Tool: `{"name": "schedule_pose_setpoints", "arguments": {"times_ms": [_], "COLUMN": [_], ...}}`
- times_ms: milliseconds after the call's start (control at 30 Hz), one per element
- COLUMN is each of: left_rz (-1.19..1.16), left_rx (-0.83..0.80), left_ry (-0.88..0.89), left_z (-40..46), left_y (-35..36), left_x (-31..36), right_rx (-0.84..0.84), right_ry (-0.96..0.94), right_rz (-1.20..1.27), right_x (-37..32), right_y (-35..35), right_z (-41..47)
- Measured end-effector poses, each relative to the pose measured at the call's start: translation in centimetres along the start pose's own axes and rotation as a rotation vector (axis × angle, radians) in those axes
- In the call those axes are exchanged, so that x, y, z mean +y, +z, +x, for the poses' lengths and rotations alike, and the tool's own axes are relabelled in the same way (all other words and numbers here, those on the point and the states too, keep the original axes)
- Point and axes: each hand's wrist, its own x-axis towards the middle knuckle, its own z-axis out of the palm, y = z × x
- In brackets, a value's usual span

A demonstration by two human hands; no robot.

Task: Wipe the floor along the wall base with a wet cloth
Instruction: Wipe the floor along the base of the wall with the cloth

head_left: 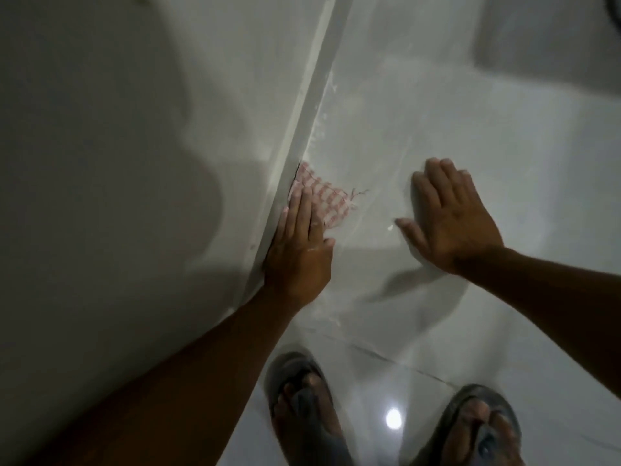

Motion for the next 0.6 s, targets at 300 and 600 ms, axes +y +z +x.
{"name": "schedule_pose_setpoints", "arguments": {"times_ms": [300, 600], "left_rz": [-0.085, -0.017], "left_rx": [0.144, 0.2], "left_ry": [0.049, 0.068], "left_z": [7.6, 7.3], "left_y": [-0.3, 0.1], "left_x": [0.4, 0.8], "right_rx": [0.149, 0.041], "right_ry": [-0.103, -0.243], "right_rz": [0.001, -0.044], "right_x": [1.4, 3.8], "right_y": [1.4, 0.3], "right_z": [0.7, 5.3]}}
